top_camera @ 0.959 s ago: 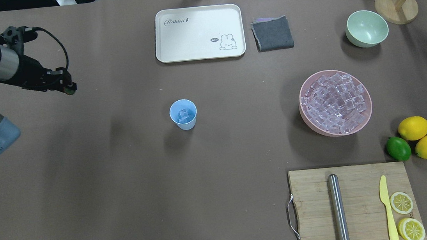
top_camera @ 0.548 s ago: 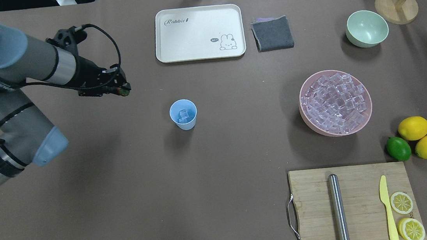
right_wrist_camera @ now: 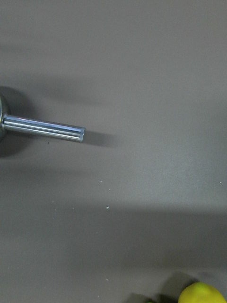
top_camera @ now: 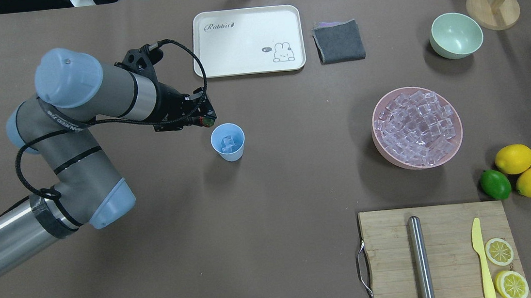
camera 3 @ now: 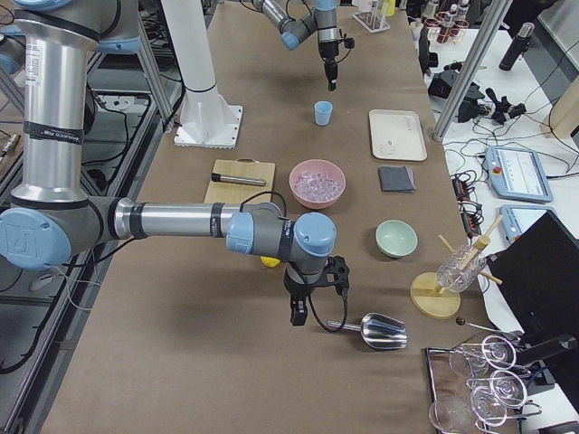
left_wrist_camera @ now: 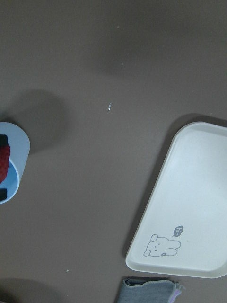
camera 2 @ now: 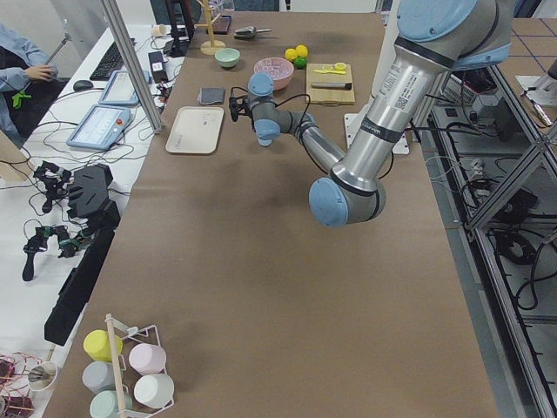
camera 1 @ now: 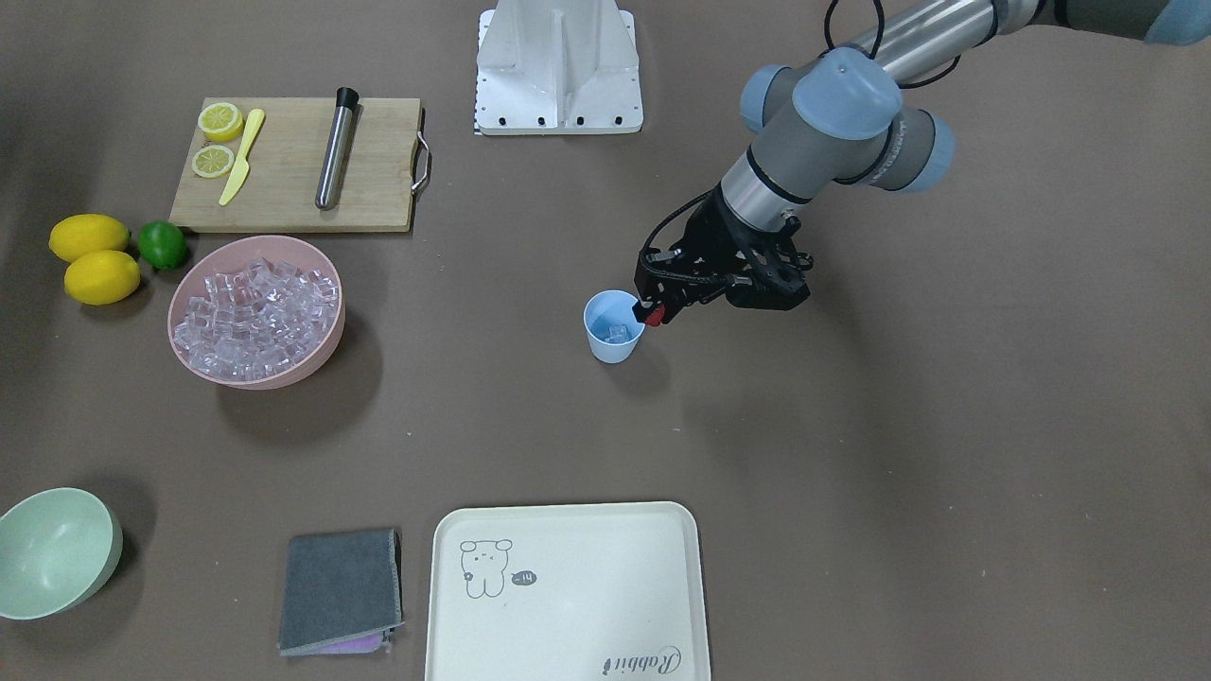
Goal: Put ice and strawberries in cup
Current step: 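Carry the strawberry with the left gripper over the blue cup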
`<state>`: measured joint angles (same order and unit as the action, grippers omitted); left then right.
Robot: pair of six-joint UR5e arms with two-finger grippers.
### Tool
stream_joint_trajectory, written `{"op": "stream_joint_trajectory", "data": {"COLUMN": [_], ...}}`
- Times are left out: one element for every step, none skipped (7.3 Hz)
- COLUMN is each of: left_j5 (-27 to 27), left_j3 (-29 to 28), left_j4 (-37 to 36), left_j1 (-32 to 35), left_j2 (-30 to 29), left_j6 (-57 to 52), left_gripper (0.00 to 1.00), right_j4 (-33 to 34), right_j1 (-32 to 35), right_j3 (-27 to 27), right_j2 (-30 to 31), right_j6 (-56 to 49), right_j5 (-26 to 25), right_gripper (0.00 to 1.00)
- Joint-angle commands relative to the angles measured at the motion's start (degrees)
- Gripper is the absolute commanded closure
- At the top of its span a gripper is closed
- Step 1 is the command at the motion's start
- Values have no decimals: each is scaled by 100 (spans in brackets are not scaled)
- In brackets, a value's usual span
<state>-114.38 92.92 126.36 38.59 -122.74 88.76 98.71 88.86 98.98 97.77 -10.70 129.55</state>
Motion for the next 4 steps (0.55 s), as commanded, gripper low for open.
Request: {"op": "stream_joint_trajectory", "data": {"left_j5": [310, 319, 311, 311], "left_j3": [6, 6, 6, 15], "left_j4": [12, 29, 29, 29], "left_j1": [-281, -290, -290, -290], "left_j2": [-93, -75, -58, -49], "left_j6": [150, 133, 124, 124], "left_gripper": [62, 4, 3, 3], "right_j4": [-1, -1, -1, -1], "right_j1": [0, 0, -9, -9], "right_j3": [-19, -10, -10, -19], "right_j2": [6, 6, 6, 6], "right_j6": [-2, -2, -2, -11], "right_j5": [0, 0, 0, 0], "right_gripper": [0, 0, 0, 0]}}
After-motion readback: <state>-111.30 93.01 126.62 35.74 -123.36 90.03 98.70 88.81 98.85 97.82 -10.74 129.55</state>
